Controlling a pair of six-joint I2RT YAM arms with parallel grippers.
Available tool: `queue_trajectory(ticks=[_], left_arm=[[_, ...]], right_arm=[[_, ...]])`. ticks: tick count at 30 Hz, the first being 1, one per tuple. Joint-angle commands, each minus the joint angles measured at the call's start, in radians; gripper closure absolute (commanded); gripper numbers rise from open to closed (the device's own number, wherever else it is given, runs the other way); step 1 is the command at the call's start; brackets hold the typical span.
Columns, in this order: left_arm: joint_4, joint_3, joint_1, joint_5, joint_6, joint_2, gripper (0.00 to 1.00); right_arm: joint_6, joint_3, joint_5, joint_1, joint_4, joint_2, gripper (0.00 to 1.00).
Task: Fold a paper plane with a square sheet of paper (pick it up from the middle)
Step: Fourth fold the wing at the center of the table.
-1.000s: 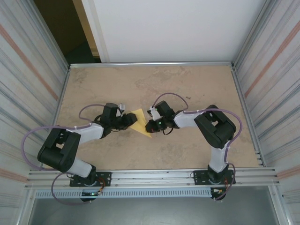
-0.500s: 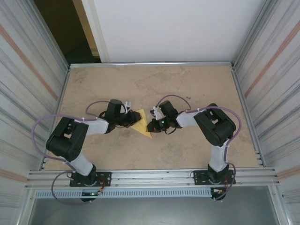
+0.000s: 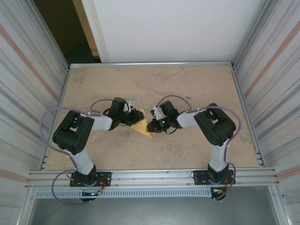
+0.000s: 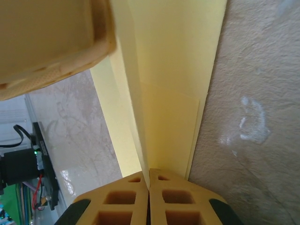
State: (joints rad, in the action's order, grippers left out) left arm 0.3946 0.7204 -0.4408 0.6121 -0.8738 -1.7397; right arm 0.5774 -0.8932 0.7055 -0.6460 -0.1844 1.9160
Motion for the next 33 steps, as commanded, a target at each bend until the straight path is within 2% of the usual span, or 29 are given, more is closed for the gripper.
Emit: queue_trajectory(ticks=[1, 8, 16, 22, 29, 33], left_arm=[[0.000, 0.027, -0.006, 0.026, 0.030, -0.016, 0.83], [0.000, 0.036, -0.008, 0.029, 0.029, -0.027, 0.83], [-0.012, 0.041, -0.009, 0.030, 0.035, -0.030, 0.83], [-0.012, 0.045, -0.012, 0.032, 0.035, -0.042, 0.83], [-0.016, 0.052, -0.014, 0.034, 0.034, -0.045, 0.84], [-0.023, 0.056, -0.015, 0.029, 0.034, -0.049, 0.84]], right_arm=[[0.026, 0.007, 0.011, 0.008, 0.011, 0.021, 0.88], [0.073, 0.007, 0.014, 0.011, 0.019, -0.021, 0.73], [0.111, 0.010, 0.030, 0.010, 0.046, -0.082, 0.68], [0.114, 0.012, -0.021, 0.011, 0.107, -0.136, 0.65], [0.113, 0.030, -0.089, 0.012, 0.135, -0.176, 0.65], [0.101, 0.031, -0.099, 0.001, 0.131, -0.179, 0.70]])
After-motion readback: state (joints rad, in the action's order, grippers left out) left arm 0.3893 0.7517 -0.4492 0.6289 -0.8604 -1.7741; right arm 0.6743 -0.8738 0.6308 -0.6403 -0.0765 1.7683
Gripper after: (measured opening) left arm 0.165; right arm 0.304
